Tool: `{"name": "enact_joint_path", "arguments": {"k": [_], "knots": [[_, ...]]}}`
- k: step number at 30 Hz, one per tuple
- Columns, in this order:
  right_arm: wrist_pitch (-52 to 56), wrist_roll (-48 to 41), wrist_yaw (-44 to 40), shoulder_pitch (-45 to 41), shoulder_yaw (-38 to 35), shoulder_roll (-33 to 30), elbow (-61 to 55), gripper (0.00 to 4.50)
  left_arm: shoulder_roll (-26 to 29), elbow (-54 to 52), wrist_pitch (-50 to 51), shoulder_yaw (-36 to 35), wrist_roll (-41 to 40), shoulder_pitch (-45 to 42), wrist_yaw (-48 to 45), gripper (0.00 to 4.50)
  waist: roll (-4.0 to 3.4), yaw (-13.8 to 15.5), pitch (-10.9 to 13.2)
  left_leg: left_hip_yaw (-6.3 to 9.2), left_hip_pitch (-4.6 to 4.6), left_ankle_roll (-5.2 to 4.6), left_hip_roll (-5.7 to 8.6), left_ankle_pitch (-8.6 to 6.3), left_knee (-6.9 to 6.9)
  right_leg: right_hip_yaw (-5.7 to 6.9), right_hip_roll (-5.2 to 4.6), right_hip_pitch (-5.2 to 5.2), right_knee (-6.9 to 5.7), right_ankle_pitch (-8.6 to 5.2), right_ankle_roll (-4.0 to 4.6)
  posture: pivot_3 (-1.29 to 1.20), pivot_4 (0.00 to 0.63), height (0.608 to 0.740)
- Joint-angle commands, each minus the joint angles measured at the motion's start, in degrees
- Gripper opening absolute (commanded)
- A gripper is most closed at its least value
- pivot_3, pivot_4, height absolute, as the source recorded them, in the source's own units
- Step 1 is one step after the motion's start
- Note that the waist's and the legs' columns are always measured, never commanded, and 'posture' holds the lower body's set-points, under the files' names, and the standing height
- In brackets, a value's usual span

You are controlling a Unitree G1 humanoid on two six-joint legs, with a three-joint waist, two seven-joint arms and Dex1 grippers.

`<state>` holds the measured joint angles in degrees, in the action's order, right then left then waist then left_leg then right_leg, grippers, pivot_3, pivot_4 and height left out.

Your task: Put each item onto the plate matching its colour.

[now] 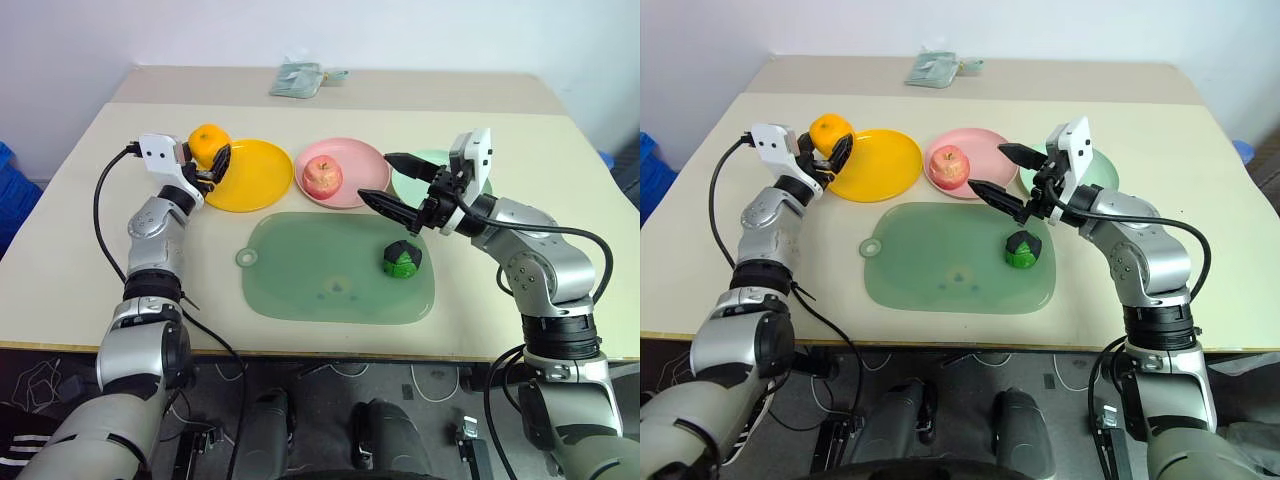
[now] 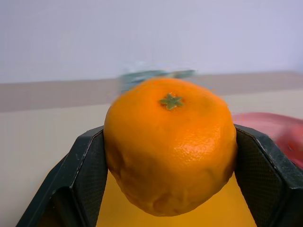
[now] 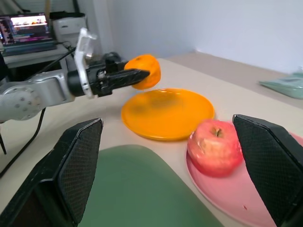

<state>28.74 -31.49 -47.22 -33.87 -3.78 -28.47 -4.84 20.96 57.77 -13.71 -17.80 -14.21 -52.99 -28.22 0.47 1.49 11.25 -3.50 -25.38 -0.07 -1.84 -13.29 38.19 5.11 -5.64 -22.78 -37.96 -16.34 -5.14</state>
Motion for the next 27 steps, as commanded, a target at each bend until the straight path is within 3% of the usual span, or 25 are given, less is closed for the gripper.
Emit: {"name": "enact_joint_path", "arguments": {"k": [1,6,8,9,16,19,21,23,27], "knots": [[-1.1,0.3,-0.9,-1.3,-0.3,-0.5,-0.7,4.50,-0.4,5.1,-3.8,-0.6,0.5,-2.5,2.3,3.22,0.00,-0.1,0.0,-0.02,0.00,0.00,0.00,0.00,0.00,0.00,0.00,-0.01,-0.01,0.00,0.00,0.00,0.150,0.740],[-0.6,0.5,-0.3,-0.1,-0.9,-1.1,-1.7,4.50,-0.3,8.8,-4.8,-1.3,-0.1,-3.6,3.6,3.22,0.01,-1.0,0.0,-0.05,0.00,0.01,-0.01,0.00,-0.02,0.00,0.01,-0.06,-0.05,0.00,0.00,0.00,0.150,0.740],[-0.5,0.4,-0.1,0.5,-1.0,-1.3,-2.3,4.50,-0.2,9.6,-4.1,-1.3,-0.3,-3.9,2.8,4.23,0.01,-1.0,0.0,-0.06,0.00,0.01,-0.02,0.01,-0.03,0.00,0.02,-0.08,-0.06,0.00,0.00,0.00,0.150,0.740],[-0.4,0.3,0.0,0.7,-1.0,-1.4,-2.5,4.50,-0.3,9.8,-3.7,-1.0,0.0,-4.0,2.7,4.48,0.01,-1.0,0.0,-0.06,0.00,0.02,-0.03,0.01,-0.02,0.00,0.02,-0.08,-0.07,0.00,0.00,0.00,0.150,0.740],[0.5,2.9,-1.8,2.2,1.2,-4.8,-2.4,4.50,0.1,2.3,-2.5,3.0,0.7,-2.4,-10.3,4.48,0.01,-0.8,0.0,-0.09,-0.01,0.01,-0.01,0.00,-0.02,-0.02,0.02,-0.07,-0.05,0.00,0.00,0.00,0.150,0.740],[1.5,2.6,-4.7,4.5,2.6,-7.2,-3.4,4.50,2.2,-9.2,1.3,5.1,-2.7,2.8,-23.4,4.48,0.01,-1.0,0.0,-0.11,0.00,0.02,-0.03,0.00,-0.04,-0.03,0.02,-0.08,-0.03,0.00,0.00,0.00,0.150,0.740],[2.0,3.3,-6.0,5.2,3.6,-8.7,-3.6,4.50,5.1,-22.5,8.9,7.7,-7.2,9.2,-33.8,4.48,0.00,-1.7,0.0,-0.17,0.01,0.04,-0.06,0.01,-0.09,-0.07,0.03,-0.12,-0.04,0.00,0.01,0.00,0.150,0.740],[1.4,6.1,-7.5,6.1,5.9,-10.9,-3.0,4.50,10.6,-37.1,23.7,10.3,-14.5,16.6,-42.6,4.48,-0.02,-2.5,0.0,-0.23,0.02,0.06,-0.09,0.03,-0.12,-0.16,0.04,-0.17,-0.07,-0.01,0.01,0.00,0.150,0.740],[-2.1,9.9,-8.6,7.2,7.9,-12.0,-0.5,4.50,16.4,-52.1,27.3,11.2,-16.3,25.1,-45.7,4.48,-0.02,-2.3,0.0,-0.13,0.10,0.03,-0.19,0.01,-0.15,-0.34,0.06,-0.20,-0.11,-0.01,0.02,0.00,0.150,0.740]]}}
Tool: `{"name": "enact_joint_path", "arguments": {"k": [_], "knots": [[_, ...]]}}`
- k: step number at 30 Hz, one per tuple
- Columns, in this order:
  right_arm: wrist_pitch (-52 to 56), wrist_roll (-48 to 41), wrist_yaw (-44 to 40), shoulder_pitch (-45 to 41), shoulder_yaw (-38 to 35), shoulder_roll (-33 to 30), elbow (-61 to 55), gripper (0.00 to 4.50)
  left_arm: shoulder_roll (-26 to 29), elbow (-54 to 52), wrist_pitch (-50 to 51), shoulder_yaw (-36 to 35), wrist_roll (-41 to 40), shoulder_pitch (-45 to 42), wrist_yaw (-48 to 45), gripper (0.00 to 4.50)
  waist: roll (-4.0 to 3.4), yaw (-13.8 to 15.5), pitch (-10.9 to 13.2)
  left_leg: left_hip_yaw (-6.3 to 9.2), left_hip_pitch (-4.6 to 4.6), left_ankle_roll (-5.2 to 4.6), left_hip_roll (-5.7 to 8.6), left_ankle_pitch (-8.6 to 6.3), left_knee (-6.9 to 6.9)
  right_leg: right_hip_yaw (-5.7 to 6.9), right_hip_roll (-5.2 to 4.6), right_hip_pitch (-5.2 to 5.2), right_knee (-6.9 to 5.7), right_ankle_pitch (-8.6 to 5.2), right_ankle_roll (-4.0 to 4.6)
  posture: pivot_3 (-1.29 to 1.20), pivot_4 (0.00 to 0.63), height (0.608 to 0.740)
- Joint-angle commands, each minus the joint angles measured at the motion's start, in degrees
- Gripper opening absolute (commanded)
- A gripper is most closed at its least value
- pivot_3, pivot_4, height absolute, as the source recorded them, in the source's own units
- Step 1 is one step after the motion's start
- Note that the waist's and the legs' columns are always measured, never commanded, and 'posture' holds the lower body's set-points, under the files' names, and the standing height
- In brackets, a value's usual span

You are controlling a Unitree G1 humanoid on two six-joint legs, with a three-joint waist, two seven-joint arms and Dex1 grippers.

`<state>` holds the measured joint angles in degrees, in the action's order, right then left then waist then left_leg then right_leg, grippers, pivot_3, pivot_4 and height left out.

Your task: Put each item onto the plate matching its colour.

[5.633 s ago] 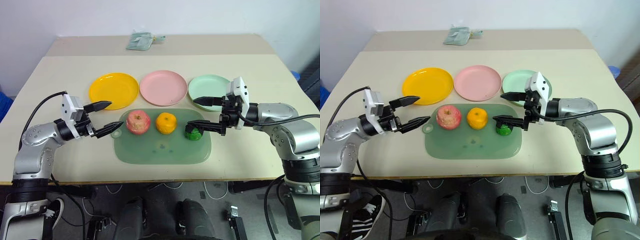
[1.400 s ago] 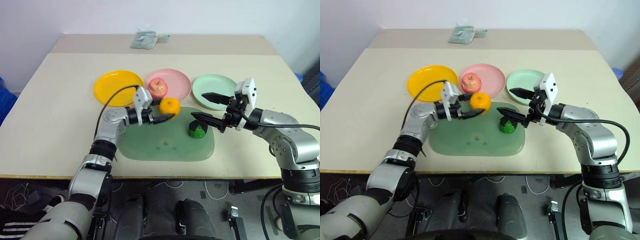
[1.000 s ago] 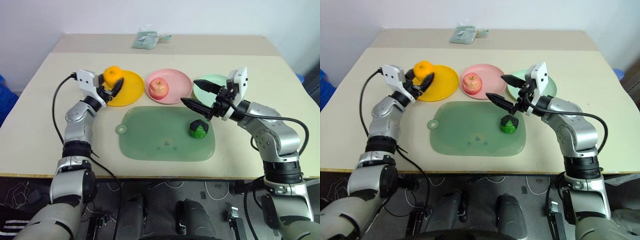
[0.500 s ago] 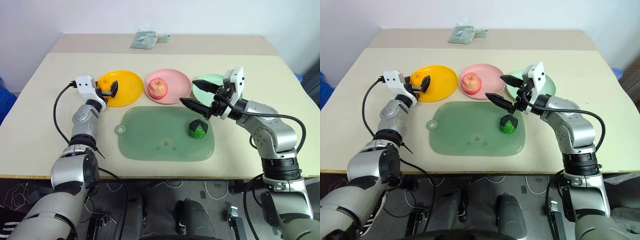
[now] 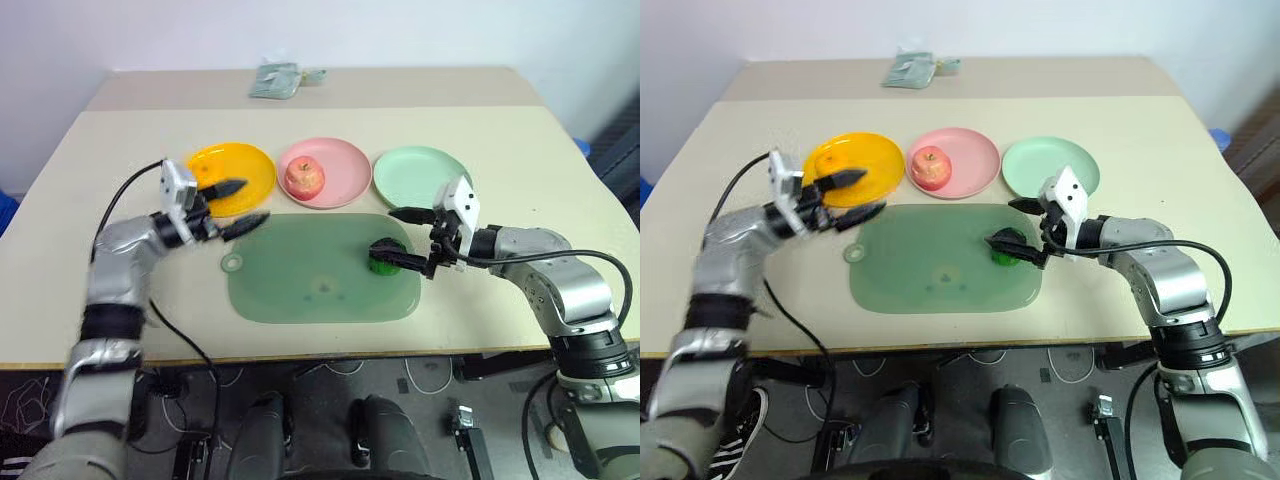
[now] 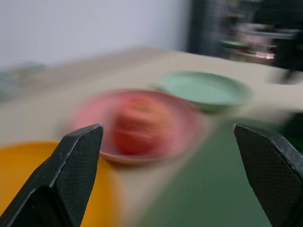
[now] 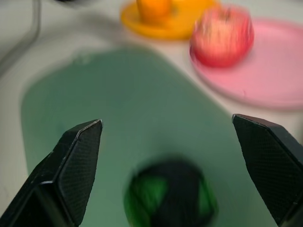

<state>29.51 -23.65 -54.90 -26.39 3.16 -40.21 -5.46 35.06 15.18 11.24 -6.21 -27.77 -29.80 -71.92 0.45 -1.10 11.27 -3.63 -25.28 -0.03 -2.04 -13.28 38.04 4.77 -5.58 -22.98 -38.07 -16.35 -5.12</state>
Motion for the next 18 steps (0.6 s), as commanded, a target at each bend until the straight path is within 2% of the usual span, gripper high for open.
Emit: {"name": "enact_joint_path", "arguments": {"k": [1,4,7,18], "knots": [[-3.7,2.9,-1.0,-0.2,1.3,-0.2,0.9,4.50,3.9,-12.2,4.4,-0.5,-3.9,3.8,-3.2,4.48,0.00,0.5,0.0,0.01,0.00,0.01,-0.01,0.01,0.01,0.01,0.00,-0.01,0.00,0.03,0.04,0.00,0.150,0.740],[-6.1,5.0,-1.2,-0.2,2.2,0.4,2.9,4.50,7.2,-17.7,6.1,-0.7,-4.6,8.4,-4.9,4.48,0.00,0.6,0.0,0.08,0.00,0.01,-0.06,0.02,0.05,0.02,-0.04,0.04,0.03,0.04,0.06,0.00,0.150,0.740],[-7.0,5.9,-1.7,0.3,2.8,0.8,3.9,4.50,8.3,-19.5,6.8,-0.8,-4.9,10.2,-4.6,4.48,0.00,0.6,0.0,0.08,-0.02,-0.01,-0.08,0.01,0.05,0.01,-0.05,0.02,0.05,0.04,0.06,0.00,0.150,0.740],[-10.6,9.1,-1.9,0.7,3.2,1.9,8.3,4.50,7.4,-18.6,4.0,-1.3,-4.1,10.9,-2.8,4.48,0.00,0.5,0.0,0.04,-0.02,-0.01,-0.01,0.02,0.05,0.01,-0.02,0.00,0.04,0.04,0.05,0.00,0.150,0.740]]}}
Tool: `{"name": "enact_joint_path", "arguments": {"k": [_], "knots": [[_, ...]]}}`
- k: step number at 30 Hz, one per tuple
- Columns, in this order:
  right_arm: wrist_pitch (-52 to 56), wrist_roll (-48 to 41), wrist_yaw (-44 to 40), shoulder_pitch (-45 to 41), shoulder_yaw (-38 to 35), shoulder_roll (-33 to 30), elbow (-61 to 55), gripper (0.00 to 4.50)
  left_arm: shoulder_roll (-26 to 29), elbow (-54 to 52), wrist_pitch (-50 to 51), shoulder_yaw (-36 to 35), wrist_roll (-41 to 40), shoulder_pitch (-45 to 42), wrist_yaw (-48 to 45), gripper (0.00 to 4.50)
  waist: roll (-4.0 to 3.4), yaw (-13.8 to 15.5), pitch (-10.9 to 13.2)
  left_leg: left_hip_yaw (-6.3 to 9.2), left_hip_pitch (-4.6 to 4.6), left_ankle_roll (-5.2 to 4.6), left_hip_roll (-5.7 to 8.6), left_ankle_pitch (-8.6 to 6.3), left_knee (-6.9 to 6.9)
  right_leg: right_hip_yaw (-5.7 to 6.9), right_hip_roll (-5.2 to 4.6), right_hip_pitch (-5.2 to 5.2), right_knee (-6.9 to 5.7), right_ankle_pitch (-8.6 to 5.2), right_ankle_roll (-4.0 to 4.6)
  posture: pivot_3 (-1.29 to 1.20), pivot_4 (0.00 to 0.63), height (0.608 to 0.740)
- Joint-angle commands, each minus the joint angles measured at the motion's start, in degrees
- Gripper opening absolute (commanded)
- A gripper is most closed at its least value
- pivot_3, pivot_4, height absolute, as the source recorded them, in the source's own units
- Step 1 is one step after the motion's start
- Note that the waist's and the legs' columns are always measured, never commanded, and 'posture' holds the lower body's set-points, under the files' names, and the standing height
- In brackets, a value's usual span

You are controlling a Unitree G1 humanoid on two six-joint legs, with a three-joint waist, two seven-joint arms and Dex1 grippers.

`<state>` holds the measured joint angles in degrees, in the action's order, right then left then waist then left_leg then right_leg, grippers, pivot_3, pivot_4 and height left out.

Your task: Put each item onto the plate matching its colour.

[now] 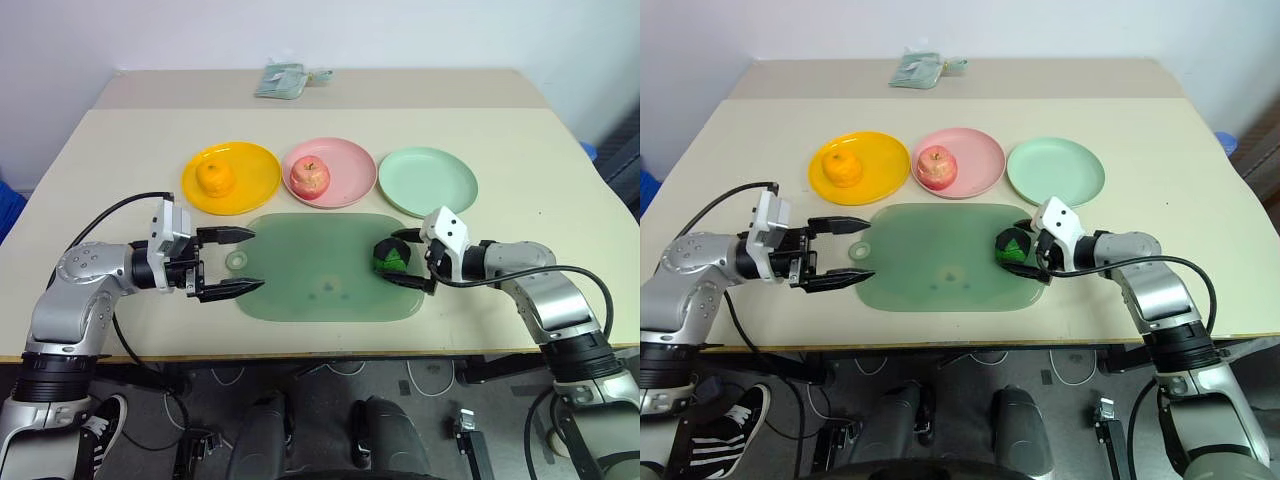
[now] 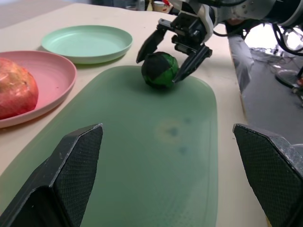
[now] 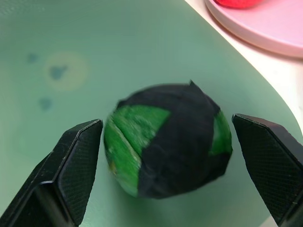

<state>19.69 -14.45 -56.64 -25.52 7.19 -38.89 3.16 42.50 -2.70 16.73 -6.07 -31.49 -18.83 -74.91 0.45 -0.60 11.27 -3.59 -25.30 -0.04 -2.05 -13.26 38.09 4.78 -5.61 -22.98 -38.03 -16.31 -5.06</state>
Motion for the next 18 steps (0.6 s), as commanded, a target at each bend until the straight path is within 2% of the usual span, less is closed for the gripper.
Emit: {"name": "enact_joint_path", "arguments": {"k": [1,3,4,5,8,12,16,18], "knots": [[-0.5,-0.2,-0.1,-0.3,-1.0,0.8,-0.1,4.24,-0.1,-0.7,-1.7,-1.3,-0.3,0.0,0.3,4.50,0.00,0.0,0.0,0.00,0.00,0.00,0.00,0.00,0.00,0.00,0.00,0.00,0.00,0.00,0.00,0.00,0.150,0.740],[-0.2,-0.2,0.0,-0.4,-1.2,0.9,-0.1,3.74,-0.4,-0.8,-2.1,-1.2,-0.2,0.1,0.6,4.50,0.00,0.0,0.0,0.00,0.00,0.00,0.00,0.00,0.00,0.00,0.00,0.00,0.00,0.00,0.00,0.00,0.150,0.740],[0.0,-0.3,-0.1,-0.4,-1.3,0.9,-0.3,3.19,-0.5,-0.8,-2.1,-1.1,-0.3,0.1,0.8,4.50,0.00,0.0,0.0,0.00,0.00,0.00,0.00,0.00,0.00,0.00,0.00,0.00,0.00,0.00,0.00,0.00,0.150,0.740],[0.4,-0.9,-0.1,-0.5,-1.7,1.1,-0.6,2.84,-0.5,-0.9,-2.2,-1.1,-0.3,0.1,0.9,4.50,0.00,0.0,0.0,0.00,0.00,0.00,0.00,0.00,0.00,0.00,0.00,0.00,0.00,0.00,0.00,0.00,0.150,0.740],[0.9,-1.8,-0.1,-1.0,-2.6,1.5,-1.1,2.84,-0.6,-0.8,-2.1,-1.2,-0.5,0.0,1.2,4.50,0.00,0.0,0.0,0.00,0.00,0.00,-0.01,0.00,0.00,0.00,0.00,0.00,0.00,0.00,0.00,0.00,0.150,0.740],[1.5,-3.8,3.0,-4.1,-5.8,4.2,0.2,2.84,-2.6,1.6,-2.1,-2.5,0.1,-2.9,6.5,4.50,0.00,0.0,0.0,0.00,0.00,0.00,-0.01,0.00,0.00,0.00,0.00,0.00,-0.01,0.00,0.00,0.00,0.150,0.740],[-2.6,0.1,15.0,-12.6,-10.0,8.3,10.7,2.84,-6.1,4.4,-2.0,-3.2,1.0,-7.2,13.9,4.50,0.00,0.0,0.0,0.01,0.00,-0.01,0.05,0.05,0.03,0.00,0.01,0.00,-0.06,0.03,0.02,0.00,0.150,0.740],[-6.4,5.0,21.8,-16.9,-9.7,8.3,19.1,2.84,-8.0,5.0,-2.4,-2.6,2.7,-8.3,17.7,4.50,0.00,0.1,0.0,0.00,0.00,-0.01,0.06,0.05,0.03,0.00,0.01,-0.01,-0.06,0.03,0.02,0.00,0.150,0.740]]}}
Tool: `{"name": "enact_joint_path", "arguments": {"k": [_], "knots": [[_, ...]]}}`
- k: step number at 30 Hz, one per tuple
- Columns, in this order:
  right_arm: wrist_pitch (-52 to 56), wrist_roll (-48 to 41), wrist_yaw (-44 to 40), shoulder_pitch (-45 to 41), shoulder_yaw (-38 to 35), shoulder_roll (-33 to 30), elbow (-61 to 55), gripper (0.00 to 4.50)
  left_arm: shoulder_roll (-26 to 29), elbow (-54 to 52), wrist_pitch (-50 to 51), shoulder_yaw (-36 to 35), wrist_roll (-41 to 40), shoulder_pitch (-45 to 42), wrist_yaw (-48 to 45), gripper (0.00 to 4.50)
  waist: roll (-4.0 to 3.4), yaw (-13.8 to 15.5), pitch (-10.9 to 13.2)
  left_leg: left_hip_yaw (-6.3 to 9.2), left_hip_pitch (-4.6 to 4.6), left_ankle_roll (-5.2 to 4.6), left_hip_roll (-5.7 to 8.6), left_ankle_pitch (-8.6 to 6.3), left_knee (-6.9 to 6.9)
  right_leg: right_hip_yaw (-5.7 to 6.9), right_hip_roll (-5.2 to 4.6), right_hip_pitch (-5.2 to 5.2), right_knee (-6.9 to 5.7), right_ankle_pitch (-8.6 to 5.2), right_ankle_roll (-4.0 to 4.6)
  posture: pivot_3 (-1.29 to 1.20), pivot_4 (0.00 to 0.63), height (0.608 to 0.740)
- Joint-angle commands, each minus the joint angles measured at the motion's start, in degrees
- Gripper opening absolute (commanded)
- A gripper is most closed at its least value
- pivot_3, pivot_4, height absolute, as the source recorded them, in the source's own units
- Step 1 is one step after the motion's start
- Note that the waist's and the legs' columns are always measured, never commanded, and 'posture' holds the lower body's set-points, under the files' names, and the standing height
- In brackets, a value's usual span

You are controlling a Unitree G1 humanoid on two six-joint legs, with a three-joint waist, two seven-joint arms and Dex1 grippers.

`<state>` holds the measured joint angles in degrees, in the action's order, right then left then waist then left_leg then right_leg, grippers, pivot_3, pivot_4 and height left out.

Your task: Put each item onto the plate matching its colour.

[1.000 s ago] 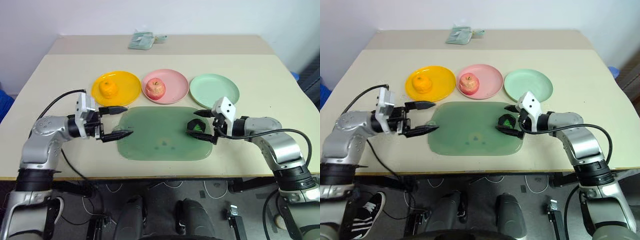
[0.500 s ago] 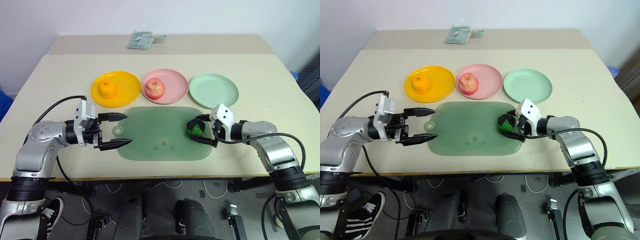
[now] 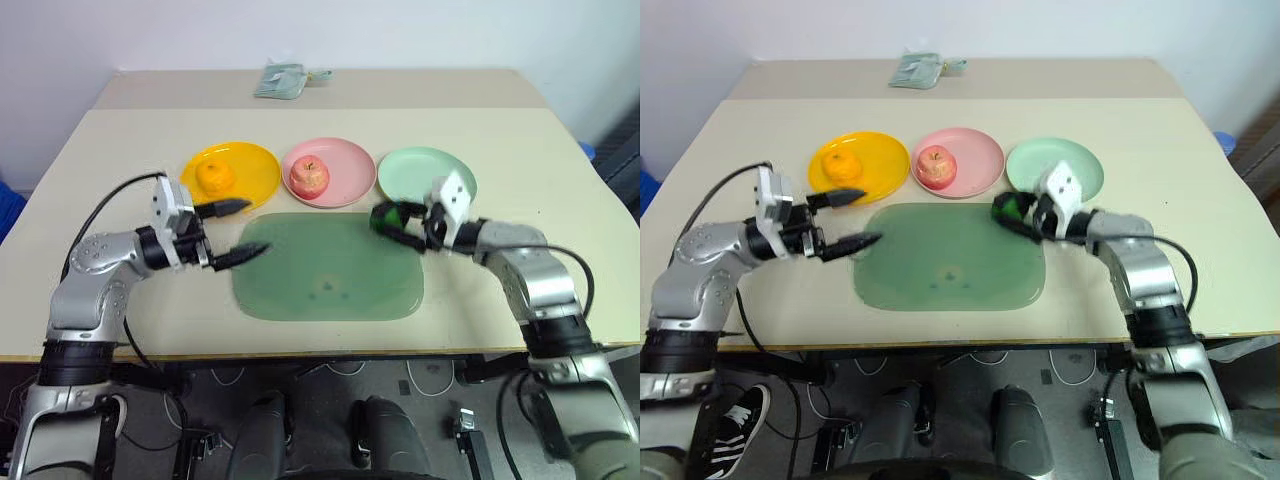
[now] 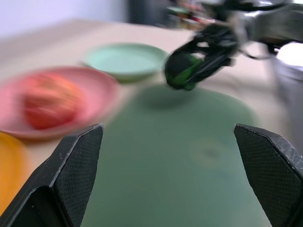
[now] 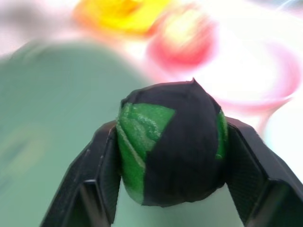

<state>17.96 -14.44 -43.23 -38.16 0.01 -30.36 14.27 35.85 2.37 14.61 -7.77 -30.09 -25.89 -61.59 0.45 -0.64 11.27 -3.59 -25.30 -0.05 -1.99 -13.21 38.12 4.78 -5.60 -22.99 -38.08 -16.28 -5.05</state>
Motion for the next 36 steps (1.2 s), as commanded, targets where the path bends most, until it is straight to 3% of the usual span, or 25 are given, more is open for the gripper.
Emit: {"name": "enact_joint_path", "arguments": {"k": [1,4,8,9,12,14,20,23,26,31,36], "knots": [[-6.5,7.2,11.2,-6.0,-2.0,-0.4,11.8,2.84,-2.0,-0.1,-0.9,-0.6,2.0,-1.2,5.3,4.50,0.00,0.1,0.0,0.00,-0.01,0.00,0.02,0.00,-0.02,0.00,-0.01,0.00,0.00,0.00,0.00,0.00,0.150,0.740],[-10.1,9.3,15.7,-10.4,-2.6,0.5,21.2,2.84,-3.9,-1.3,0.0,-0.7,1.2,-0.8,7.4,4.50,0.01,0.1,0.0,-0.25,-0.05,0.09,0.03,0.05,-0.06,0.00,-0.02,-0.01,0.08,-0.01,-0.01,0.00,0.150,0.740],[-12.3,8.2,14.1,-13.3,-3.1,1.5,27.4,2.84,-4.3,-4.1,2.2,-0.6,-0.4,0.9,6.9,4.50,0.00,-0.4,0.0,-0.49,-0.07,0.28,-0.01,0.17,-0.11,-0.16,-0.02,-0.16,0.05,-0.01,-0.01,0.00,0.150,0.740],[-13.0,8.5,14.4,-13.8,-3.1,1.5,28.6,3.42,-4.2,-5.0,2.3,-0.5,-0.6,1.5,6.6,4.50,0.00,-0.5,0.0,-0.58,-0.05,0.28,-0.04,0.17,-0.11,-0.22,-0.02,-0.21,0.02,0.00,-0.01,0.00,0.150,0.740],[-14.2,8.0,13.2,-14.8,-3.6,1.6,29.8,4.47,-3.5,-6.1,3.0,-0.9,-1.0,2.5,6.0,4.50,-0.01,-0.5,0.0,-0.65,-0.03,0.28,-0.08,0.17,-0.11,-0.28,-0.02,-0.25,-0.03,0.00,-0.01,0.00,0.150,0.740],[-14.9,5.9,11.5,-15.0,-5.1,1.8,28.5,4.47,-2.8,-6.4,3.5,-2.1,-2.3,2.8,5.4,4.50,-0.01,-0.4,0.0,-0.64,-0.03,0.27,-0.09,0.16,-0.11,-0.29,-0.01,-0.25,-0.03,0.00,-0.01,0.00,0.150,0.740],[-10.5,-6.3,-3.9,-8.5,-8.6,1.0,11.4,4.47,1.7,-9.4,5.5,-6.4,-7.9,7.4,-0.2,4.50,-0.01,-0.2,0.0,-0.67,-0.04,0.26,-0.32,0.15,-0.15,-0.30,0.00,-0.26,0.01,0.00,-0.01,0.00,0.150,0.740],[-3.8,-12.6,-12.1,-2.3,-7.9,-1.3,-1.3,4.47,3.2,-9.5,3.7,-7.9,-7.9,9.8,-2.1,4.50,-0.01,0.1,0.0,-0.66,-0.02,-0.02,-0.33,-0.02,-0.14,-0.30,0.00,-0.23,0.02,0.00,-0.01,0.00,0.150,0.740],[3.4,-17.1,-20.8,6.1,-6.0,-7.4,-12.8,4.47,4.2,-9.9,2.5,-8.3,-6.9,11.7,-2.9,4.50,0.00,0.5,0.0,-0.66,-0.04,-0.07,-0.32,-0.05,-0.11,-0.30,0.00,-0.22,0.03,0.01,0.00,0.00,0.150,0.740],[-0.1,-14.8,-24.0,12.6,-7.3,-12.7,-16.8,4.47,7.4,-11.2,3.3,-10.6,-7.5,16.9,-4.2,4.50,-0.01,-0.2,0.0,-0.73,0.01,-0.08,-0.40,-0.06,-0.10,-0.30,0.00,-0.25,0.04,0.04,0.06,0.00,0.150,0.740],[2.7,-15.9,-22.1,14.5,-7.7,-13.6,-19.3,4.47,9.3,-12.5,4.6,-13.2,-9.1,20.1,-4.5,4.50,-0.01,-0.2,0.0,-0.78,0.06,-0.06,-0.58,-0.06,-0.12,-0.37,0.15,-0.33,0.03,0.08,0.14,0.00,0.150,0.740]]}}
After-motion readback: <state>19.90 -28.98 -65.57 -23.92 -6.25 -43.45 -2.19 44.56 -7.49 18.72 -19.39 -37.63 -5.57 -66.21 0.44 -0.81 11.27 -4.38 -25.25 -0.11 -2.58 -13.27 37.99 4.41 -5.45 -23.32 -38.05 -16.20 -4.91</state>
